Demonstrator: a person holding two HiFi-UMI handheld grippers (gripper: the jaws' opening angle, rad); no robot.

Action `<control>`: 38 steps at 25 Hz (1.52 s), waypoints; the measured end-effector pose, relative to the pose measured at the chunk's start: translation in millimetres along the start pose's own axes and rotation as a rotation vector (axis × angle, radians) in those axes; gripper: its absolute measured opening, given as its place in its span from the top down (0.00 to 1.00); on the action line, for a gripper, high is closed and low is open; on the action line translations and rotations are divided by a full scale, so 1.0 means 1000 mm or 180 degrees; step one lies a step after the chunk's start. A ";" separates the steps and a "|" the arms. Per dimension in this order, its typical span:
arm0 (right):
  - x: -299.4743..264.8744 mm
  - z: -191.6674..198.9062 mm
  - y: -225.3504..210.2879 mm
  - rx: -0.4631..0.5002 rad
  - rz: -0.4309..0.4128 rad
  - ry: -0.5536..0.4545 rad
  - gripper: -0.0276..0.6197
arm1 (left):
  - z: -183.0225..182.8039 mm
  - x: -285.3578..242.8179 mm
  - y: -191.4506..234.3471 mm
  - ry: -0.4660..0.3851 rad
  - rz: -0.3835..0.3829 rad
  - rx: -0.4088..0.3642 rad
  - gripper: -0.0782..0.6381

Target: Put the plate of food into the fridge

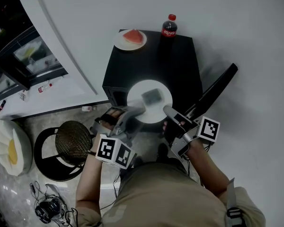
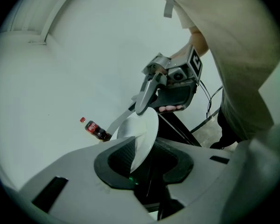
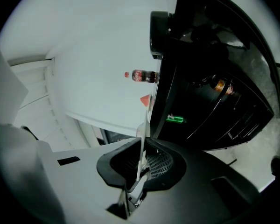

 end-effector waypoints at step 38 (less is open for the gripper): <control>0.019 0.073 -0.022 -0.0273 0.0116 -0.0137 0.90 | 0.027 0.045 -0.054 -0.0112 0.0161 0.0371 0.75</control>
Point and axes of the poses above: the fingertips, and each gripper's own axes: x backward along the fingers, y to its left, z out of its underside, the point moved 7 cm from there along x, backward along the fingers, and after that the axes turned 4 degrees about -z, right-handed, at the moved point
